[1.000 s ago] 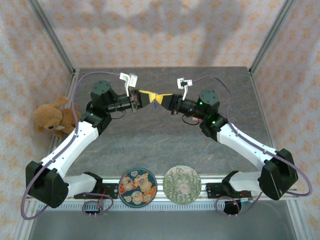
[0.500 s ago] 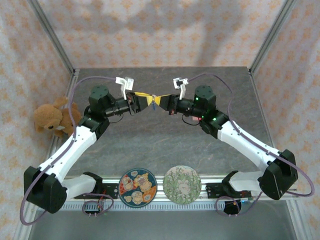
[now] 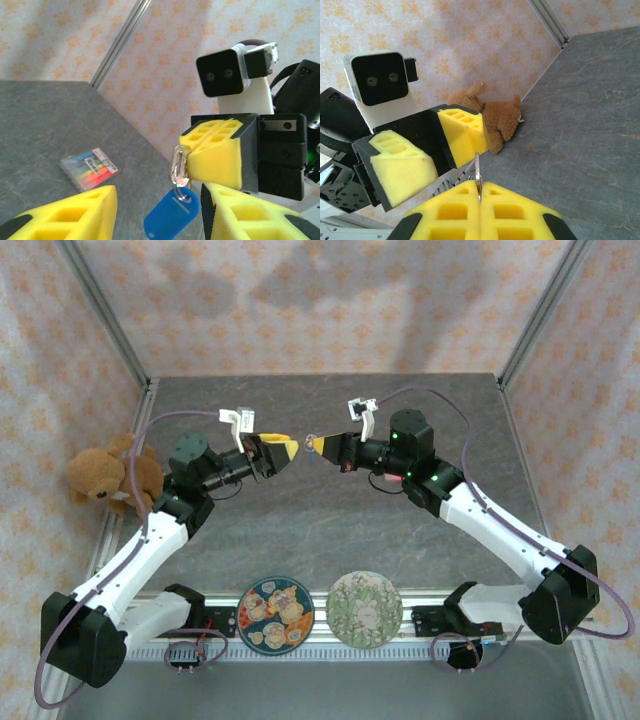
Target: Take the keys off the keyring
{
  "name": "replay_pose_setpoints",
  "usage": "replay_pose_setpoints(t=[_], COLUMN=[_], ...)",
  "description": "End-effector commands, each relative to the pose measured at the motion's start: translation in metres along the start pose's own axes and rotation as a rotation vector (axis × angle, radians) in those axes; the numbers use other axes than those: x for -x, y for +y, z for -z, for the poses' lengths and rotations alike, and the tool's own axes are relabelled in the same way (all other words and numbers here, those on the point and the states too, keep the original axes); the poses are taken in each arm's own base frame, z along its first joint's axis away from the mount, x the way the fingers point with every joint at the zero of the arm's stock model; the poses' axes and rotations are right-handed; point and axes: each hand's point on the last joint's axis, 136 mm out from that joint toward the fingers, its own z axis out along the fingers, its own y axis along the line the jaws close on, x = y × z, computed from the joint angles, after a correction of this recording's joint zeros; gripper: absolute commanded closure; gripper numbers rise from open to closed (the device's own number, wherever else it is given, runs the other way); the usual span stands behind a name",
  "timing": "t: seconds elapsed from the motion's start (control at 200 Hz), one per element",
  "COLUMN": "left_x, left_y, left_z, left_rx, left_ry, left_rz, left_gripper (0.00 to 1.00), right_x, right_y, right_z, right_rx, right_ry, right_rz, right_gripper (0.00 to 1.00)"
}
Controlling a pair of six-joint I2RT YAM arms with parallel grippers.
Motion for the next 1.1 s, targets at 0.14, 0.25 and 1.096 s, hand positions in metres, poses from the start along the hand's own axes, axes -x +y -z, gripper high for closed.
replay_pose_setpoints(t=[0.14,0.25,1.096], left_x=[0.006,0.004,-0.002], left_y=[-0.03,-0.029,-0.01], left_z=[-0.014,-0.018,-0.008], left_rx=[-0.127,-0.133,0.155], left_ry=[0.007,0.016,0.068], left_rz=[-0.024,-0.018,-0.258], left_gripper=[0.59,0.67,1.0], right_x=[0.02,0.021,0.007], right_y=[0.029,0.031,0.004], right_z=[0.01,0.012,0.004], right_rx=[0.075,0.084,-0.048], right_ry=[-0.063,-0.066,0.024], right_rz=[0.048,0.053,-0.07], right_gripper=[1.0,1.0,0.9])
